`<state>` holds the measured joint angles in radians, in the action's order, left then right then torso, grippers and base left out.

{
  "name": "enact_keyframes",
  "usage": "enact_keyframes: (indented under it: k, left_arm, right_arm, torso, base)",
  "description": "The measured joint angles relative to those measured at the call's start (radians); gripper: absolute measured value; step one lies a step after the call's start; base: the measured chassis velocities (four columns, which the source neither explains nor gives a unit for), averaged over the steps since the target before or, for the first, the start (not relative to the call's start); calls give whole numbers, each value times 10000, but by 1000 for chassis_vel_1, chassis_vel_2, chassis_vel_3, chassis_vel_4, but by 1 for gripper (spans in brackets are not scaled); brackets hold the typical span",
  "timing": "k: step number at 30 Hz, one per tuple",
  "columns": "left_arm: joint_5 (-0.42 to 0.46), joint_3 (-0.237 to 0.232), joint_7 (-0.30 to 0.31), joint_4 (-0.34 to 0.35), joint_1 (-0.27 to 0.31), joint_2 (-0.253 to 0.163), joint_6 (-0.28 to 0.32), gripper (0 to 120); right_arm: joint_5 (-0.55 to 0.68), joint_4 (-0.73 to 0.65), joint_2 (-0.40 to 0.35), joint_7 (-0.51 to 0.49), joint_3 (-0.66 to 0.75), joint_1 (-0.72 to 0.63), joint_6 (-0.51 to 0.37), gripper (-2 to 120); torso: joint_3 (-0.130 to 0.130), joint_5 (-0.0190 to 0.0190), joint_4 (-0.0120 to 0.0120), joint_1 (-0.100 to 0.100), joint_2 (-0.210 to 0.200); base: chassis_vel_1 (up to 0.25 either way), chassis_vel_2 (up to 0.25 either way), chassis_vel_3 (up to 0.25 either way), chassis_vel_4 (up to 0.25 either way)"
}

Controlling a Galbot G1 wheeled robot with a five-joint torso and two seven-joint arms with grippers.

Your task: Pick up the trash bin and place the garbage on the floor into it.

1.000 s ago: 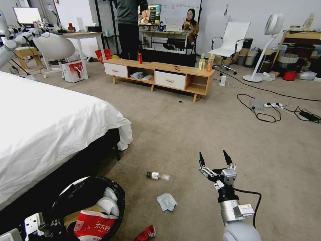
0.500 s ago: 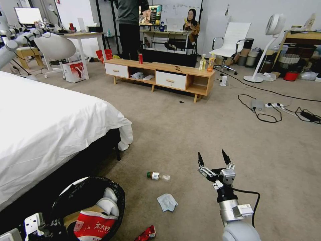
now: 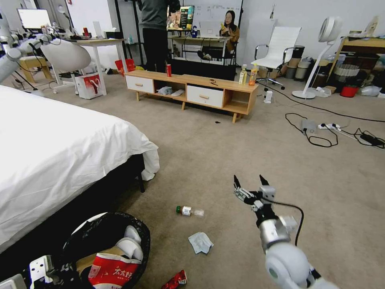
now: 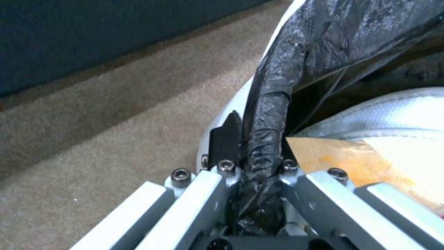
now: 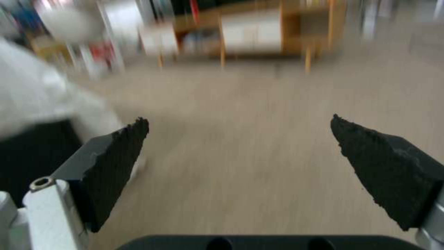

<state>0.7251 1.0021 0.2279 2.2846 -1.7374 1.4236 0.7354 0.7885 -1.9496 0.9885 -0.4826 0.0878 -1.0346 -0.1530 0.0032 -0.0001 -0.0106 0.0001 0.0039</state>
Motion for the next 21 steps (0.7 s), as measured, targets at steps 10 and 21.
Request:
enact_keyframes:
  k: [10, 21]
  left_arm:
    - [-4, -145, -2, -136, 160, -166, 1, 1]
    - [25, -214, -134, -374, 277, -296, 1, 1]
  right_arm:
    - [2928, 169, -137, -1129, -844, 1090, -2411, 100]
    - [5323, 2145, 854, -2212, -2740, 2790, -4371, 100]
  torso:
    - [1, 0, 0, 0, -1]
    - [0, 0, 1, 0, 0]
  base:
    - [0, 0, 0, 0]
    - [0, 0, 0, 0]
